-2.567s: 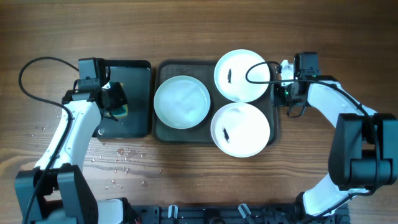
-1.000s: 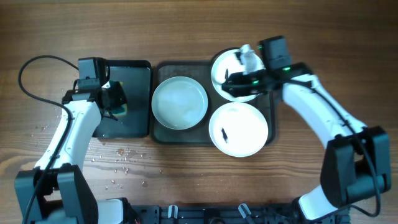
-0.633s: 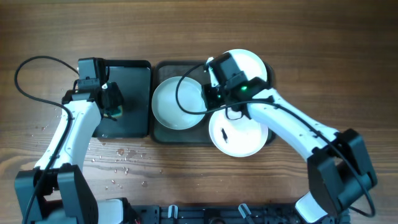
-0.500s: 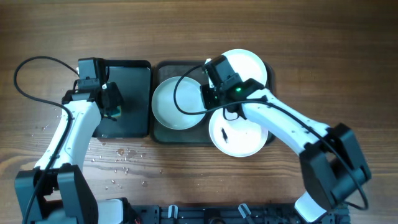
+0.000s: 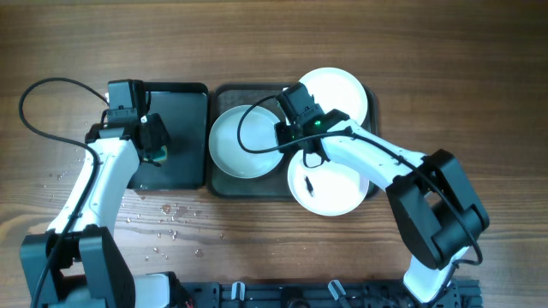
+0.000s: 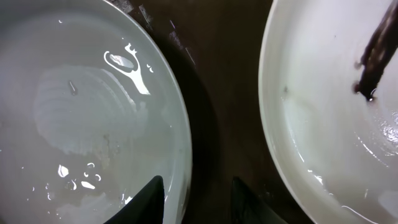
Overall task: Clean dirty plates on tray and stack at the side
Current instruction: 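Move the right gripper left and grip the rim of the clean plate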
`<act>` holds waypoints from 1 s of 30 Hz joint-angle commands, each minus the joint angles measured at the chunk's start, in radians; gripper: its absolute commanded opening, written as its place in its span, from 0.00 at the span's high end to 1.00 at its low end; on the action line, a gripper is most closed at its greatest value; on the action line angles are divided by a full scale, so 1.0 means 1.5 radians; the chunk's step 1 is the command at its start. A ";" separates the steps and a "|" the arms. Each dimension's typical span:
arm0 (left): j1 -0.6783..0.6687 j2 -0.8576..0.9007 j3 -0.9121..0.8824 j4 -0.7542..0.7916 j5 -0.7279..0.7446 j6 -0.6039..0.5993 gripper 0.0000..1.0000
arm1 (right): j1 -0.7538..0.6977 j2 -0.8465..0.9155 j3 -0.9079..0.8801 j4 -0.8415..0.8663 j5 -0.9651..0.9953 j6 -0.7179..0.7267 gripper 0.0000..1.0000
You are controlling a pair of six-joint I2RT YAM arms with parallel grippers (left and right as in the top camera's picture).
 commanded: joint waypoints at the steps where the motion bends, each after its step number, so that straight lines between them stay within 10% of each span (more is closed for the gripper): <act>1: 0.002 -0.001 -0.003 0.002 -0.006 -0.011 0.96 | 0.002 0.019 0.002 0.003 -0.015 0.014 0.68; 11: 0.002 -0.001 -0.003 0.002 0.002 -0.011 0.96 | 0.003 0.027 0.002 0.002 -0.040 0.020 0.76; 16: 0.002 -0.001 -0.003 0.002 0.002 -0.011 0.96 | 0.002 0.027 0.002 0.003 -0.043 0.020 0.95; 30: 0.002 -0.001 -0.003 0.002 0.007 -0.011 0.96 | 0.004 0.031 -0.023 0.027 -0.072 0.050 0.86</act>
